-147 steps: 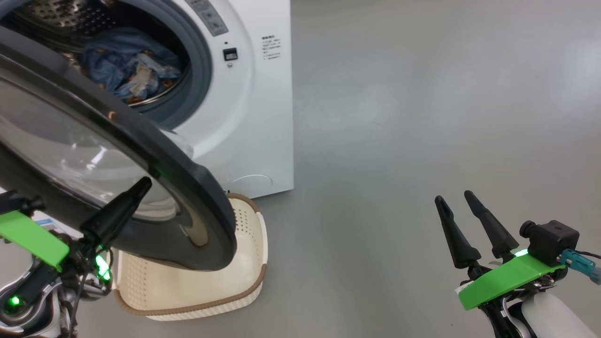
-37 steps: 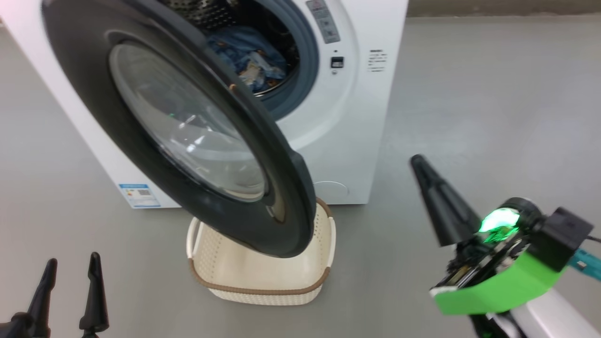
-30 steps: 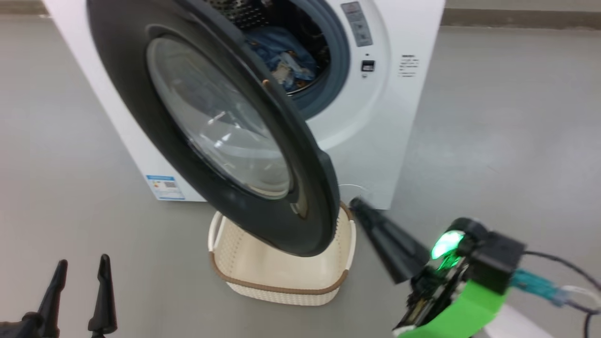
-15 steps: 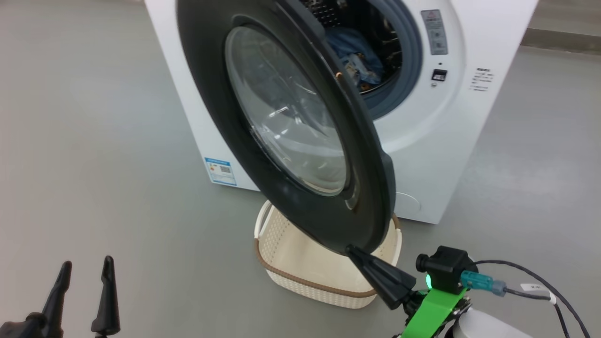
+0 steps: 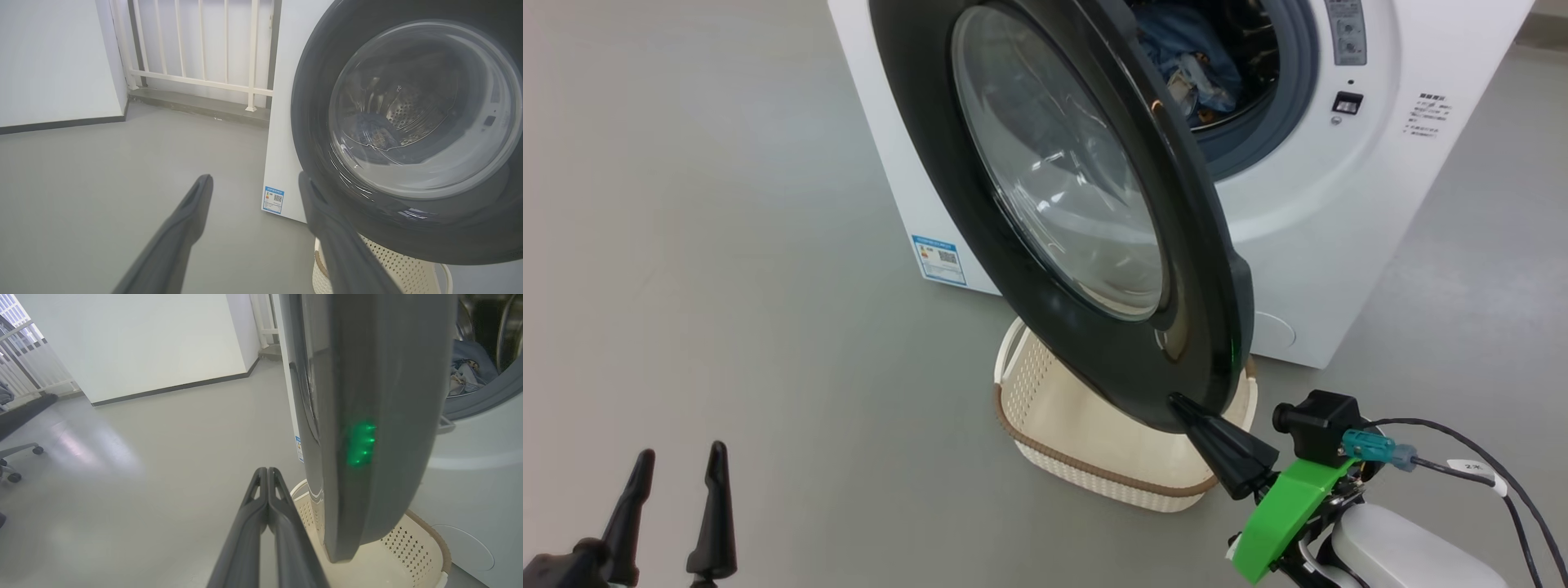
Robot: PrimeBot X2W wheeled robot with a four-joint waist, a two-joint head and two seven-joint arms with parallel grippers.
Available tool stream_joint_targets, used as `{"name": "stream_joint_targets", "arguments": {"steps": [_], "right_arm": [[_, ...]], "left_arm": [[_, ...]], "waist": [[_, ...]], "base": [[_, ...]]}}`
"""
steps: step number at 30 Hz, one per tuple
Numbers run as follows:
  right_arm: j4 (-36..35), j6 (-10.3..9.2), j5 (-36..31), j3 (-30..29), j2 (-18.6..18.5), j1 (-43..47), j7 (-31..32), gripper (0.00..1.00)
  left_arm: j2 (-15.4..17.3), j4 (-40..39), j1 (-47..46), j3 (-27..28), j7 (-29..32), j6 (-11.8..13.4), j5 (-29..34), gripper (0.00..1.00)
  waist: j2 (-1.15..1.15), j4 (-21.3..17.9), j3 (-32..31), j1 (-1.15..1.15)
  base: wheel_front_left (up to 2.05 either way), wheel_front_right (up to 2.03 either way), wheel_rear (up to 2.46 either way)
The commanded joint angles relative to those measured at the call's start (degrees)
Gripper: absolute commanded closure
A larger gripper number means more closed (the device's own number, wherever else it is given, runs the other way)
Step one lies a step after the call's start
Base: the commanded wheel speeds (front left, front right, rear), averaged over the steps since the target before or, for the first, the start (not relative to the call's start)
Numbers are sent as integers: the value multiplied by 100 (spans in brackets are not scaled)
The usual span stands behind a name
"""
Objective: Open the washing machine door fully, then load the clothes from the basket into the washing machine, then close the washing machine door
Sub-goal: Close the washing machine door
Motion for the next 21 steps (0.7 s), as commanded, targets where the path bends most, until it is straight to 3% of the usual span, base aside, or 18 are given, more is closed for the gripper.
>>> {"name": "stream_joint_targets", "arguments": {"steps": [1, 21], "right_arm": [[-68, 26, 53, -30, -18, -158, -47, 100], [224, 26, -16, -816, -296, -479, -47, 100]], "left_arm": [[209, -84, -281, 183, -37, -12, -30, 0], [259, -88, -514, 179, -37, -12, -134, 0]], "waist": [[0, 42, 55, 0], [0, 209, 556, 0]], "base": [[0, 0, 0], [0, 0, 0]]}}
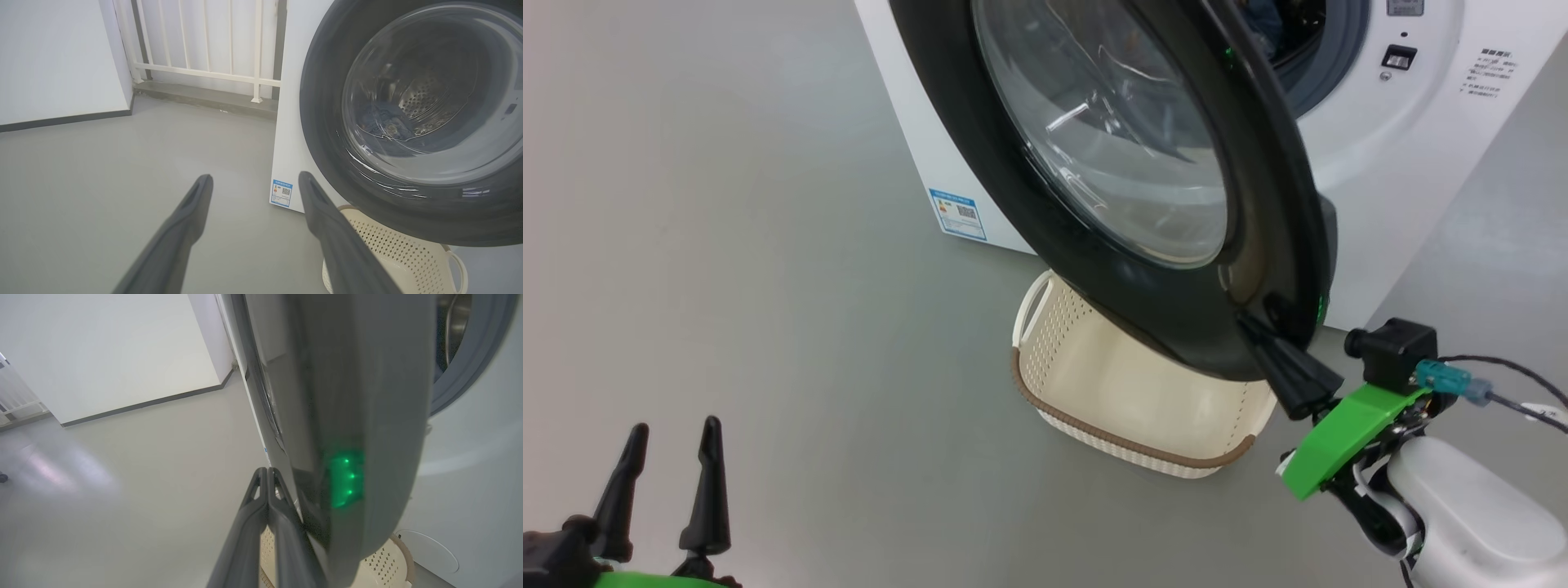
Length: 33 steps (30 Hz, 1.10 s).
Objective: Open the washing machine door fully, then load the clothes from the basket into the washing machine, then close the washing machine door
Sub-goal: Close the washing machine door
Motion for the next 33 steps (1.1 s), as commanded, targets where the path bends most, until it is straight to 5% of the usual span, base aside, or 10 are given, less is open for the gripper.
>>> {"name": "stream_joint_targets", "arguments": {"steps": [1, 33], "right_arm": [[-71, 6, -17, -98, -104, -152, -47, 100], [522, 6, -326, -1057, -742, -2531, -47, 100]], "left_arm": [[171, -107, -270, 208, -37, -12, -36, 0], [240, -262, -1046, 25, -37, -12, -267, 0]], "waist": [[0, 3, 81, -1], [0, -101, 1788, -1]], "base": [[0, 0, 0], [0, 0, 0]]}}
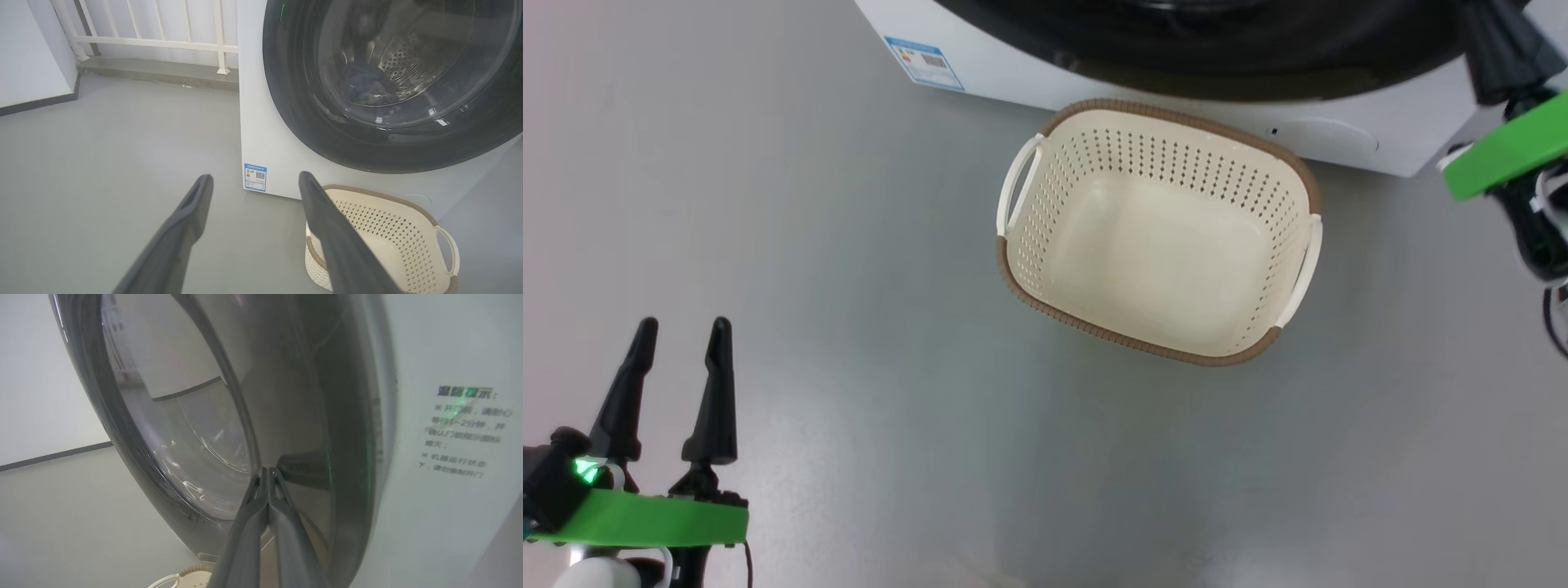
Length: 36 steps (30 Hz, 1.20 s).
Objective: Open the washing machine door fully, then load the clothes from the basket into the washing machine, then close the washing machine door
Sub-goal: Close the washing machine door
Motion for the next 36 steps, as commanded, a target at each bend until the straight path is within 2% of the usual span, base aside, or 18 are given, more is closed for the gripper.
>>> {"name": "stream_joint_targets", "arguments": {"steps": [1, 10, 27, 28, 29, 30, 36], "right_arm": [[-49, -1, -31, -20, -77, -160, -46, 100], [267, -1, -116, -97, -94, -787, -46, 100], [324, -1, -339, -185, 118, -416, -46, 100], [318, -1, -356, -211, 144, -360, -46, 96], [335, -1, -366, -257, 171, -302, -46, 63], [310, -1, -380, -302, 207, -252, -46, 0], [-34, -1, -594, -459, 403, 259, -46, 0]], "left_arm": [[211, -152, -119, 207, -37, -12, -44, 0], [181, -122, -209, 189, -37, -12, -63, 0], [210, -65, -232, 157, -37, -12, -47, 0], [216, -52, -226, 151, -37, -12, -54, 0], [224, -38, -219, 142, -37, -12, -59, 0], [232, -28, -213, 135, -37, -12, -63, 0], [260, 9, -127, 91, -37, -12, -34, 0]], "waist": [[0, 1, 139, -1], [0, -4, 332, -1], [0, -160, 140, -1], [0, -179, 104, -1], [0, -195, 64, -1], [0, -214, 22, -1], [0, -404, -371, -1]], "base": [[0, 0, 0], [0, 0, 0], [0, 0, 0], [0, 0, 0], [0, 0, 0], [0, 0, 0], [0, 0, 0]]}}
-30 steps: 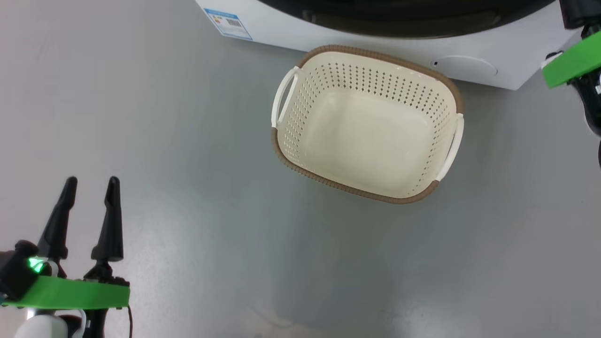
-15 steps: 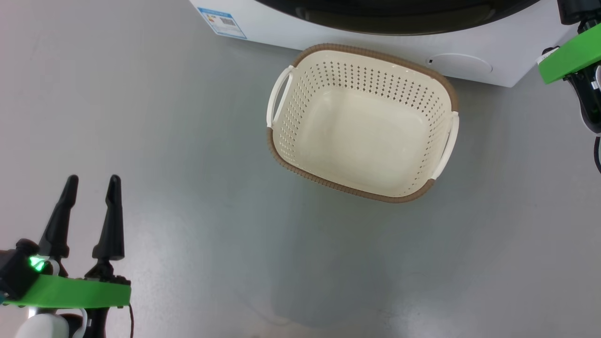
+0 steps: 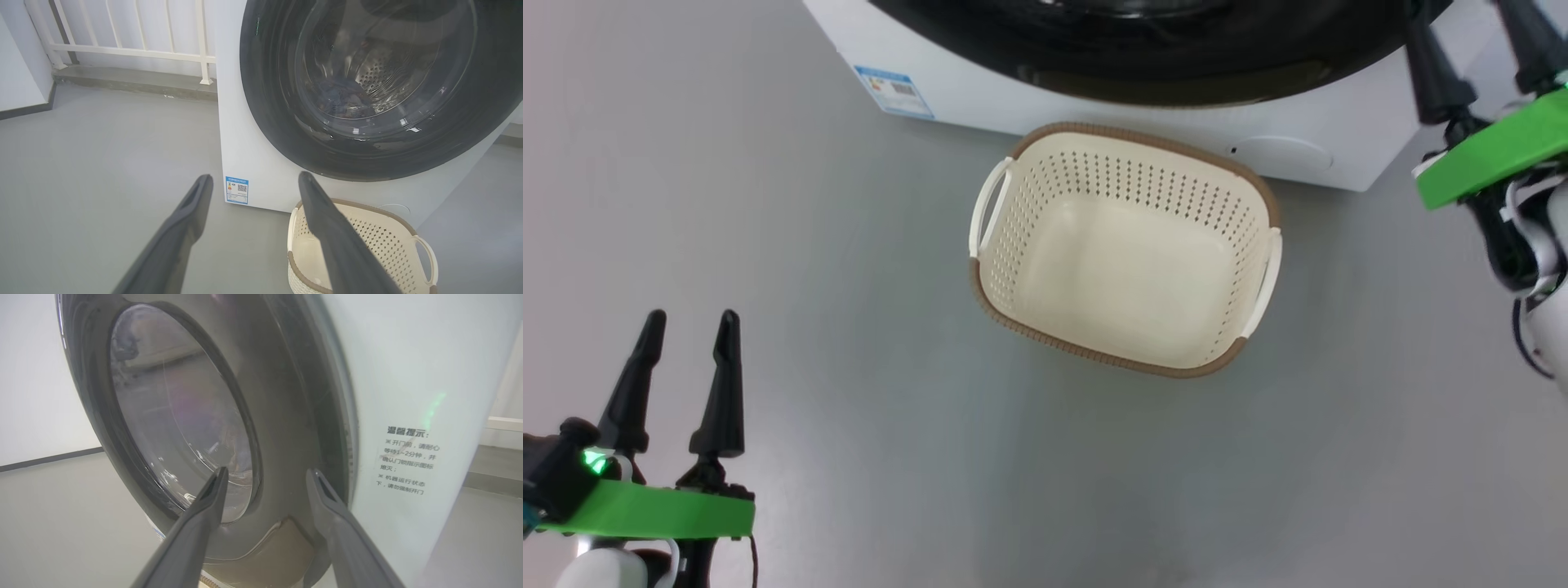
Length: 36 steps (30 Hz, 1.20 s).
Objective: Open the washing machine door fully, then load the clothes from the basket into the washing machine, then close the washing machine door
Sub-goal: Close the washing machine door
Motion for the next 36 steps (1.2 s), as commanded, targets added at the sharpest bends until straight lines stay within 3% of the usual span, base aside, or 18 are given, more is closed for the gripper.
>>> {"name": "stream_joint_targets", "arguments": {"steps": [1, 14, 26, 36], "right_arm": [[-189, -23, -93, -31, 35, 263, -45, 0], [-1043, -23, -247, -565, 327, 1504, -45, 0], [-1633, -23, -324, -628, 514, 2494, -45, 0], [-2019, -23, -409, -1012, 555, 3231, -45, 0]], "left_arm": [[246, -56, 8, 196, -36, -12, 7, 0], [352, -35, 270, 136, -36, -12, 67, 0], [365, 5, 545, 239, -36, -12, 126, 0], [274, -14, 770, 341, -36, -12, 177, 0]], "waist": [[0, -153, -211, 0], [0, -833, -960, 0], [0, -1616, -1609, 0], [0, -1900, -1934, 0]], "base": [[0, 0, 0], [0, 0, 0], [0, 0, 0], [0, 0, 0]]}}
